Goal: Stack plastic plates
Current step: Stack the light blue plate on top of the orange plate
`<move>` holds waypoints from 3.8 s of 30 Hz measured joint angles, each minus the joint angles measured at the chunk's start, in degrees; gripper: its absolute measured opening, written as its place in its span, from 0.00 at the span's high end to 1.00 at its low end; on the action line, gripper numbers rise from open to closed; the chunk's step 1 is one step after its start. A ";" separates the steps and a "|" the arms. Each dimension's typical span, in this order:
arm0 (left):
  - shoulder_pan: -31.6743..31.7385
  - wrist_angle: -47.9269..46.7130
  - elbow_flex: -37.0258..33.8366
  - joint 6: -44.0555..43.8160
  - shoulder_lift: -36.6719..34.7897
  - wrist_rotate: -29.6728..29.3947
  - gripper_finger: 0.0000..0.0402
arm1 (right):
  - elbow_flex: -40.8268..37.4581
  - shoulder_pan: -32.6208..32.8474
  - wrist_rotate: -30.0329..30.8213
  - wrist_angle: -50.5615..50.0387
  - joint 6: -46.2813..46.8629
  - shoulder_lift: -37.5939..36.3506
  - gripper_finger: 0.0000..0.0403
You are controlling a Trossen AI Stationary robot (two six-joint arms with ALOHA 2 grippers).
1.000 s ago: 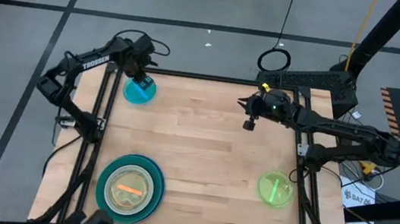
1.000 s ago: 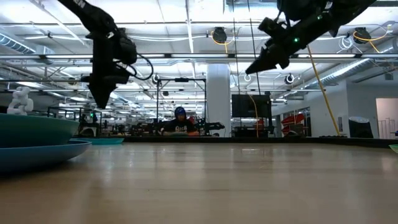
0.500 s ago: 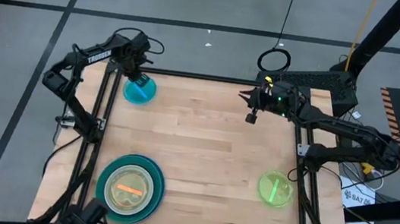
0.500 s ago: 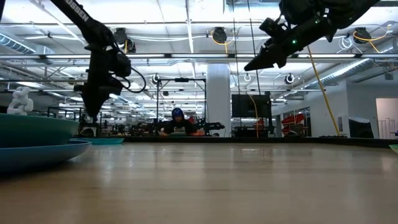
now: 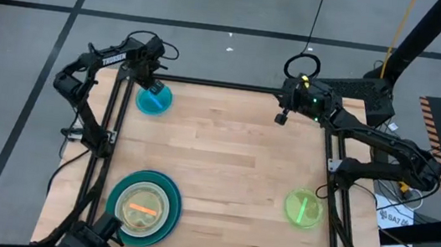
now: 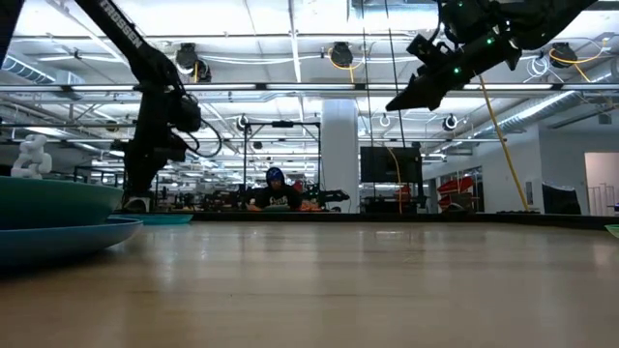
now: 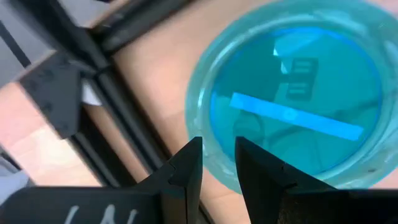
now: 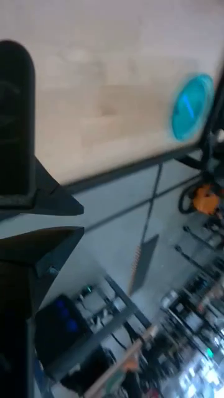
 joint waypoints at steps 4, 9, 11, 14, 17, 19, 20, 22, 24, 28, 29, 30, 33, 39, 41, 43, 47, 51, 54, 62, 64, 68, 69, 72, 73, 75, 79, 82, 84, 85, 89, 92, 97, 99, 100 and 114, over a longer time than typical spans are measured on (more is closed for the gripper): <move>0.10 0.33 -0.05 0.39 2.96 0.28 0.75 | 0.00 -1.22 -1.65 1.53 -0.26 0.00 0.92; 1.24 1.12 0.35 1.20 4.31 0.25 0.74 | 0.00 -2.29 -4.41 0.92 1.22 0.00 0.92; 1.56 2.22 0.41 1.51 4.30 0.29 0.73 | 0.00 -2.39 -4.40 0.45 2.15 0.00 0.92; 1.94 2.61 0.47 1.56 4.30 0.28 0.69 | 0.00 -2.37 -4.40 0.06 2.91 0.00 0.92; 1.91 3.05 0.47 0.04 4.30 0.21 0.65 | 0.00 -2.37 -4.37 -0.14 3.03 0.00 0.92; 1.83 3.57 0.47 -1.10 4.30 -0.22 0.62 | 0.00 -2.37 -4.35 -0.12 2.90 0.00 0.92; 1.84 3.80 0.47 -1.33 4.30 -0.23 0.61 | 0.00 -2.37 -4.35 -0.10 2.69 0.00 0.92; 1.83 4.42 0.47 -1.91 4.30 -0.42 0.61 | 0.00 -2.37 -4.31 -0.12 2.39 0.00 0.92; 1.79 5.17 0.47 -2.52 4.30 -0.63 0.60 | 0.00 -2.37 -4.30 0.08 1.99 0.00 0.92; 2.14 6.20 0.47 -2.53 4.30 -0.63 0.60 | 0.00 -2.37 -4.28 0.80 0.94 0.00 0.92; 2.38 6.52 0.47 -2.53 4.30 -0.57 0.60 | 0.00 -2.37 -4.29 0.78 0.70 0.00 0.92; 2.55 6.80 0.47 -2.54 4.30 -0.30 0.60 | 0.00 -2.37 -4.26 0.78 0.51 0.00 0.92; 2.92 7.02 0.47 -2.72 4.30 0.09 0.60 | 0.00 -2.37 -4.26 0.80 -0.20 0.00 0.92; 3.06 7.01 0.56 -4.01 6.10 0.89 0.60 | 0.00 -2.37 -4.24 1.19 -0.55 0.00 0.92; 3.07 6.86 0.56 -3.82 7.13 0.89 0.60 | 0.00 -2.37 -4.24 1.17 -0.56 0.00 0.92; 3.07 6.95 0.56 -3.86 7.88 0.87 0.60 | 0.00 -2.37 -4.26 1.17 -0.74 0.00 0.92; 3.07 8.64 0.54 -3.91 8.17 -0.22 0.60 | 0.00 -2.37 -4.24 1.17 -0.77 0.00 0.92; 3.14 8.98 0.54 -3.91 8.17 -0.20 0.60 | 0.00 -2.37 -4.24 1.17 -0.77 0.00 0.92; 3.18 8.98 0.54 -3.82 8.17 -0.20 0.60 | 0.00 -2.37 -4.24 1.17 -0.77 0.00 0.92; 3.85 9.92 0.54 -3.60 8.17 -0.18 0.60 | 0.00 -2.37 -4.24 1.15 -0.77 0.00 0.92; 3.88 9.95 0.54 -3.65 8.17 -0.17 0.60 | 0.00 -2.37 -4.24 1.15 -0.79 0.00 0.92; 3.75 9.95 0.54 -4.12 8.35 0.25 0.60 | 0.00 -2.37 -4.24 1.15 -0.86 0.00 0.92; 3.79 9.85 0.54 -4.42 8.71 0.26 0.60 | 0.00 -2.37 -4.24 1.15 -0.96 0.00 0.92; 3.84 9.39 0.49 -4.91 10.64 0.28 0.60 | 0.00 -2.37 -4.24 1.13 -1.01 0.00 0.92; 3.83 9.36 0.52 -4.80 11.20 0.25 0.60 | 0.00 -2.37 -4.24 1.14 -1.01 0.01 0.92; 3.71 9.35 0.72 -4.67 11.78 0.21 0.60 | 0.00 -2.37 -4.22 1.14 -1.18 0.00 0.92; 3.26 9.21 0.73 -5.38 11.91 0.52 0.60 | 0.00 -2.37 -4.22 1.10 -1.42 0.00 0.92; 2.20 8.45 0.91 -6.08 11.93 2.74 0.60 | 0.00 -2.73 -4.22 1.10 -1.60 0.00 0.92; 0.82 8.37 1.43 -6.42 12.05 3.38 0.60 | 0.00 -3.14 -4.20 1.10 -1.45 0.02 0.92; 0.19 8.25 1.74 -6.44 12.14 3.80 0.60 | 0.00 -3.36 -4.20 1.10 -1.37 0.00 0.92; -2.38 8.24 2.61 -7.32 12.34 7.29 0.60 | 0.00 -4.00 -4.22 0.86 -0.90 0.00 0.92; -4.65 8.12 2.61 -7.04 12.34 10.03 0.60 | 0.00 -4.19 -4.19 0.69 -0.44 0.00 0.92; -6.81 8.07 2.64 -4.91 12.34 11.98 0.60 | 0.00 -4.19 -4.22 0.70 -0.33 0.00 0.92; -6.81 8.06 2.68 -4.60 12.34 12.41 0.60 | 0.00 -4.19 -4.22 0.69 -0.33 0.00 0.92; -6.79 8.04 2.70 -4.27 12.34 12.43 0.60 | 0.00 -4.19 -4.22 0.69 -0.33 0.00 0.92; -5.52 7.70 2.72 -2.49 12.23 12.45 0.80 | 0.00 -4.19 -4.22 0.72 -0.35 0.01 0.92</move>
